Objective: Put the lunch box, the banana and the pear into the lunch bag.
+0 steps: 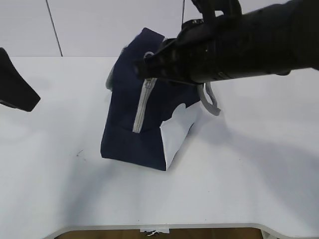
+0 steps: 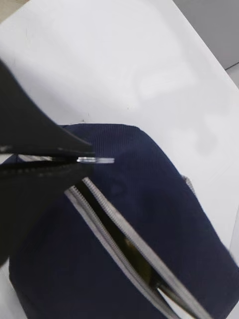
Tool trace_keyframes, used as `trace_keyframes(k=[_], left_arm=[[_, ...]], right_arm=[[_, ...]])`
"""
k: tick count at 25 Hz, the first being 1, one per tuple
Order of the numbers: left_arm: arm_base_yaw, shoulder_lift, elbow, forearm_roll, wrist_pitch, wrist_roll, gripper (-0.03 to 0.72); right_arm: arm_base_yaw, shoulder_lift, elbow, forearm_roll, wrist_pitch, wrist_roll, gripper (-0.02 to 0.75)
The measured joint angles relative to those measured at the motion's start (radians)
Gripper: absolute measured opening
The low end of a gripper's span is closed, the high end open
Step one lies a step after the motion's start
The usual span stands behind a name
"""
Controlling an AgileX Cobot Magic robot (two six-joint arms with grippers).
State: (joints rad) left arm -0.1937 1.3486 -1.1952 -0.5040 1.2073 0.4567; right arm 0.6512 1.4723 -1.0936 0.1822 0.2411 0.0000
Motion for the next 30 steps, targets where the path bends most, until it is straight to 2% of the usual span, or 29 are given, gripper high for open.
trace_keyframes(k=[3, 7, 15, 22, 27, 30], left_arm=[[-0.009, 0.033, 0.0, 0.0, -0.049, 0.062, 0.361], [-0.064, 0.09, 0.0, 0.0, -0.137, 0.127, 0.361], [-0.15, 0.165, 0.0, -0.032, -0.37, 0.181, 0.361], [-0.153, 0.191, 0.0, -0.209, -0.464, 0.317, 0.361], [-0.153, 0.201, 0.0, -0.263, -0.497, 0.349, 0.36], [-0.153, 0.217, 0.0, -0.279, -0.5, 0.352, 0.3]], right_arm=[[0.0, 0.035, -0.074, 0.016, 0.072, 0.0, 0.001], [0.0, 0.067, -0.163, 0.029, 0.154, 0.0, 0.001], [0.0, 0.07, -0.244, 0.029, 0.29, 0.0, 0.001], [0.0, 0.07, -0.254, 0.031, 0.311, 0.0, 0.001], [0.0, 0.07, -0.254, 0.031, 0.313, 0.0, 0.001], [0.0, 0.07, -0.254, 0.031, 0.313, 0.0, 0.001]])
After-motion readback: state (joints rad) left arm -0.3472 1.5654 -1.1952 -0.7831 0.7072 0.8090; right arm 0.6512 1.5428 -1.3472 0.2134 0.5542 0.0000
